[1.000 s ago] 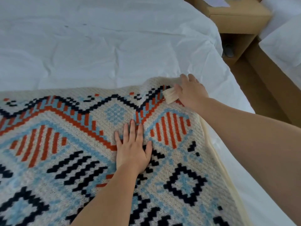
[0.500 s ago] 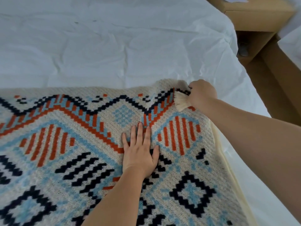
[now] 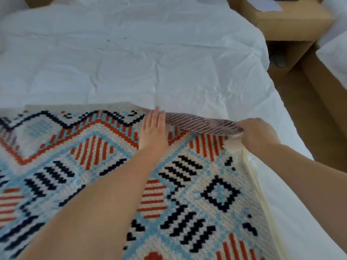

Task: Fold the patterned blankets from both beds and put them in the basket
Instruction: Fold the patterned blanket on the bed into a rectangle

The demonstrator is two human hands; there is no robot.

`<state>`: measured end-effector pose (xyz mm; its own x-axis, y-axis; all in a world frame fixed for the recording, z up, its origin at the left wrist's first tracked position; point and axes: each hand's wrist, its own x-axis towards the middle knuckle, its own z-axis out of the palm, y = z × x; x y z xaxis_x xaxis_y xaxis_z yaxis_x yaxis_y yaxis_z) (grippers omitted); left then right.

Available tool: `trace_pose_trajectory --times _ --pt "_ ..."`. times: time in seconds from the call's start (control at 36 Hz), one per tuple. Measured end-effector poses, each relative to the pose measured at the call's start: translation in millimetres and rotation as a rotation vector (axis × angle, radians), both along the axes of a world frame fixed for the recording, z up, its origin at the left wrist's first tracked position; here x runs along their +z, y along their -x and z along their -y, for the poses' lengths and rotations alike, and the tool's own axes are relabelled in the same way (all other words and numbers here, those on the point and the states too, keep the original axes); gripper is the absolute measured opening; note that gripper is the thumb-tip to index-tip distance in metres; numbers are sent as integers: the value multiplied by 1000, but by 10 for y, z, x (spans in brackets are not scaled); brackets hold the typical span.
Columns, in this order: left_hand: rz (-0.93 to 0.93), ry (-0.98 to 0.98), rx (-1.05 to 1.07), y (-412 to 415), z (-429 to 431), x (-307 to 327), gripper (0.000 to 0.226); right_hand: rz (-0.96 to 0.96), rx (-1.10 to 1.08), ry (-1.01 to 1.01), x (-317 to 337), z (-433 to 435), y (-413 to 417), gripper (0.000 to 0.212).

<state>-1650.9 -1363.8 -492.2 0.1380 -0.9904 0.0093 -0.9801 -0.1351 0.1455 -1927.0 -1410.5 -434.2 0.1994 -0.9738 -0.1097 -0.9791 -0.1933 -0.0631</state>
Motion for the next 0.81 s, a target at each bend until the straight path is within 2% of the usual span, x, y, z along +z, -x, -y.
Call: trace_pose_trajectory --times 0.14,0.22,0.36,0.42,0.56,0.64,0.81 --pt "138 -77 -72 -210 83 281 85 -26 -10 -20 177 -228 98 42" --pt "181 -129 -136 -355 -41 308 77 -32 -7 -3 315 -278 183 32" --pt "194 -133 -108 -645 -234 262 57 -106 9 46 487 -343 264 26" --pt "171 -126 -109 -707 -280 279 45 -131 20 56 524 -396 285 23" --pt "26 -143 -60 -705 -584 373 40 -178 38 29 524 -607 235 19" --pt "-19 -230 -47 -719 -900 511 31 -193 34 -29 633 -874 275 21" --pt "-57 -324 -60 -879 -1182 557 39 -278 50 -91 568 -964 286 36"
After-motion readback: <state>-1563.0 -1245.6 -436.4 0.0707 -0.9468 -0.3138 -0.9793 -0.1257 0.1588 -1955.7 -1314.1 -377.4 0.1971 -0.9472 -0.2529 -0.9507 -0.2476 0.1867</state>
